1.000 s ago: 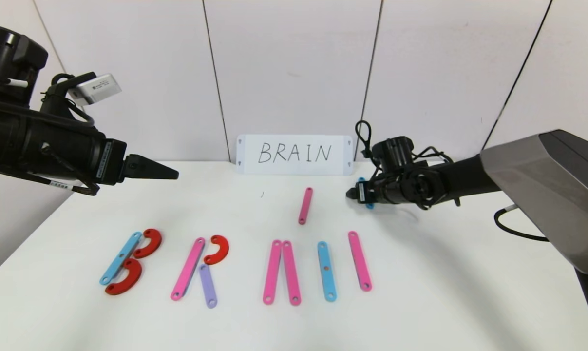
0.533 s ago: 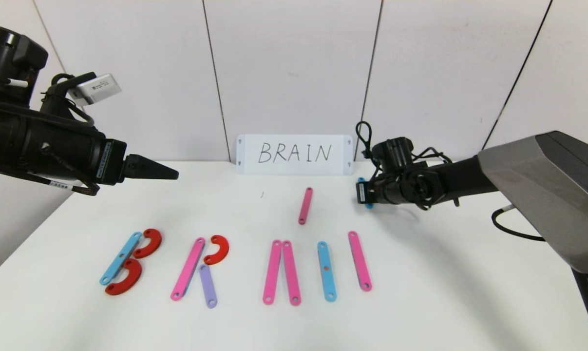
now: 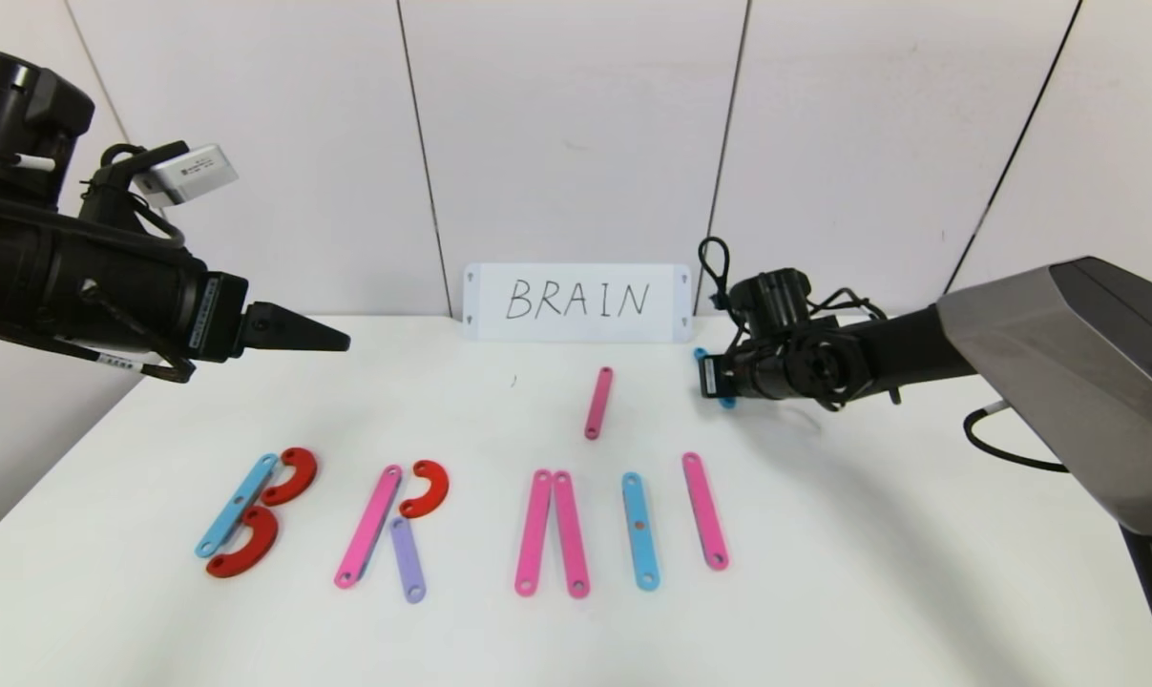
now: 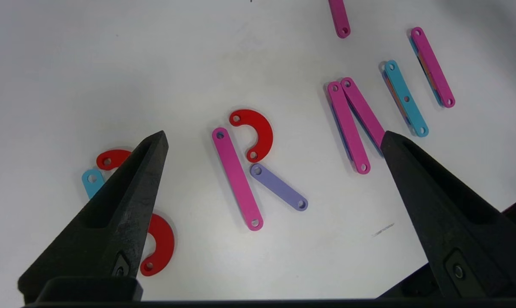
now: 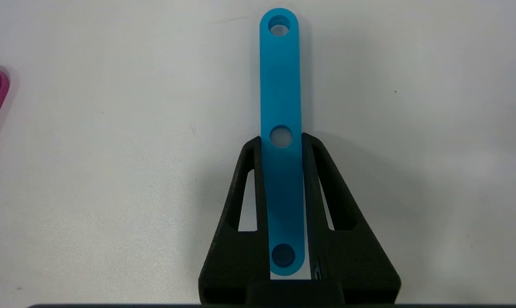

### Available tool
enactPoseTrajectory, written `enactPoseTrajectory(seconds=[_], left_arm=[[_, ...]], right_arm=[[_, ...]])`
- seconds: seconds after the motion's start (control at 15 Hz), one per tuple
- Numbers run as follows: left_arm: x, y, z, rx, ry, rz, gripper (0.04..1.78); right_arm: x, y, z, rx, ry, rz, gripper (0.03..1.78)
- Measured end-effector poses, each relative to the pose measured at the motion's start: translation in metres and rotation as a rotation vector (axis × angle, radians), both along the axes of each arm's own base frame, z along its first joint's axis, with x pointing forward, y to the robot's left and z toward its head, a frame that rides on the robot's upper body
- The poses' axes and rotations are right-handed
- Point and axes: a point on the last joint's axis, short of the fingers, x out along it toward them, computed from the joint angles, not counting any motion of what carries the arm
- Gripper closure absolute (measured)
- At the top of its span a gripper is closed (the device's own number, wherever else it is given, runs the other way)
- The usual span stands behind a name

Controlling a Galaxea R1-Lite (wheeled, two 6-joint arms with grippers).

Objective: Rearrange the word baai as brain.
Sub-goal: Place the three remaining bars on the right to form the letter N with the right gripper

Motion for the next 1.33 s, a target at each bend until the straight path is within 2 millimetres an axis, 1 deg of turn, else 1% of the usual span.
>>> enactPoseTrajectory(seconds=[0.2, 0.4, 0.73, 1.0, 1.33], left_arm=[[0.0, 0.0, 0.0, 0.0, -0.001, 0.001, 0.08], [0.0, 0.0, 0.001, -0.001, -0.003, 0.002, 0.08], [0.0, 0.0, 0.001, -0.001, -0.003, 0.002, 0.08], [0.0, 0.0, 0.001, -0.001, -0.004, 0.002, 0.08], [0.0, 0.0, 0.001, -0.001, -0.004, 0.002, 0.08]], right_arm=[[-0.004, -0.001, 0.004, -0.003, 0.008, 0.001, 1.54], [-0.017, -0.004, 0.014, -0.005, 0.008, 0.015, 1.54], [-0.056, -0.015, 0.025, 0.033, 0.069, 0.149, 1.54], [-0.085, -0.026, 0.023, 0.021, 0.041, 0.276, 1.54], [-0.117, -0.029, 0.021, 0.007, 0.05, 0.318, 1.54]])
